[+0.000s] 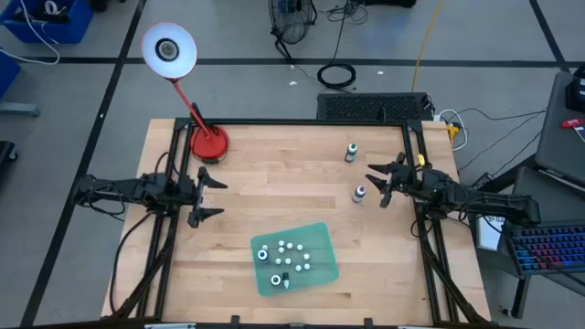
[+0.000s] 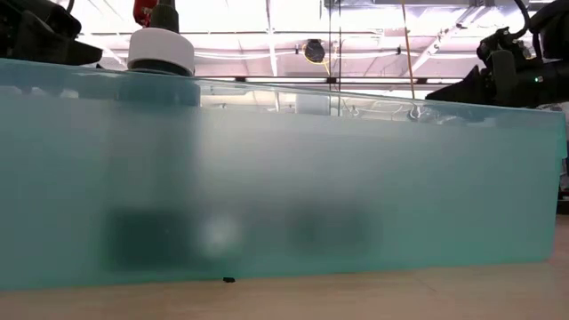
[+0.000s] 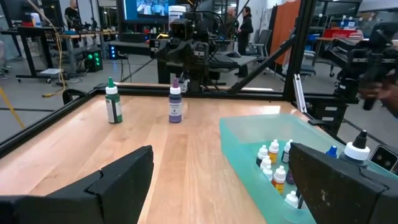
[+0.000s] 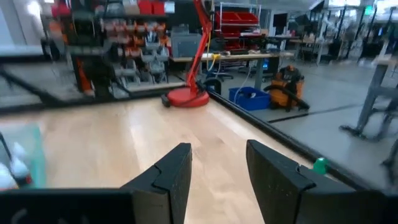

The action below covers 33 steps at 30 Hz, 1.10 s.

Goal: Pick & Place food coloring
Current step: Put the large green food coloring bottle into the blue bin

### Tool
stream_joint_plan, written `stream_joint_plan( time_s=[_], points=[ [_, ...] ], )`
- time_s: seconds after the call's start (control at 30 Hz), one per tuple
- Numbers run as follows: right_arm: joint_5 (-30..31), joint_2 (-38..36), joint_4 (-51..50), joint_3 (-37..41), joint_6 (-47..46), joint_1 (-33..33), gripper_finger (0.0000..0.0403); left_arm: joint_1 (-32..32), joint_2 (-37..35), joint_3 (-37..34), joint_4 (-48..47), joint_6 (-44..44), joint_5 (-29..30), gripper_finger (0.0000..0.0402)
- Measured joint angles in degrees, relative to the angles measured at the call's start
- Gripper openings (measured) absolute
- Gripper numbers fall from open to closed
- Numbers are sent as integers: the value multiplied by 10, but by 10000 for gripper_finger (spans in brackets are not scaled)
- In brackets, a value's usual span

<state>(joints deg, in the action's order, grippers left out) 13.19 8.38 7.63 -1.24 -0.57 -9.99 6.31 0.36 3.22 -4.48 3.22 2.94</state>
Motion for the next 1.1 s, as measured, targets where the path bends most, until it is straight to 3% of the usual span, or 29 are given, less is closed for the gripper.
stream_joint_plan(
  time_s=[0.07, 0.17, 0.23, 0.5, 0.57, 0.7, 0.8, 0.97, 1.1],
  points=[
    [-15, 0, 11, 0, -58, 0, 141, 0, 0, 0, 0, 0, 0, 365],
    [-30, 1, 20, 0, -221, 0, 141, 0, 0, 0, 0, 0, 0, 365],
    [-28, 1, 21, 0, -266, 0, 141, 0, 0, 0, 0, 0, 0, 365],
    [19, 1, 59, -19, -243, -1, 141, 0, 0, 0, 0, 1, 0, 365],
    [16, 21, -31, -62, -197, 0, 142, 0, 0, 0, 0, 1, 0, 365],
    [102, 134, -188, -224, -171, -1, 155, 0, 0, 0, 0, 1, 0, 365],
    [153, 270, -333, -340, -192, -16, 183, 0, 0, 0, 0, 1, 0, 365],
    [138, 504, -509, -569, -192, -97, 241, 0, 0, 0, 0, 1, 1, 365],
    [33, 662, -634, -720, -189, -176, 270, 0, 0, 0, 0, 1, 1, 365]
  ],
)
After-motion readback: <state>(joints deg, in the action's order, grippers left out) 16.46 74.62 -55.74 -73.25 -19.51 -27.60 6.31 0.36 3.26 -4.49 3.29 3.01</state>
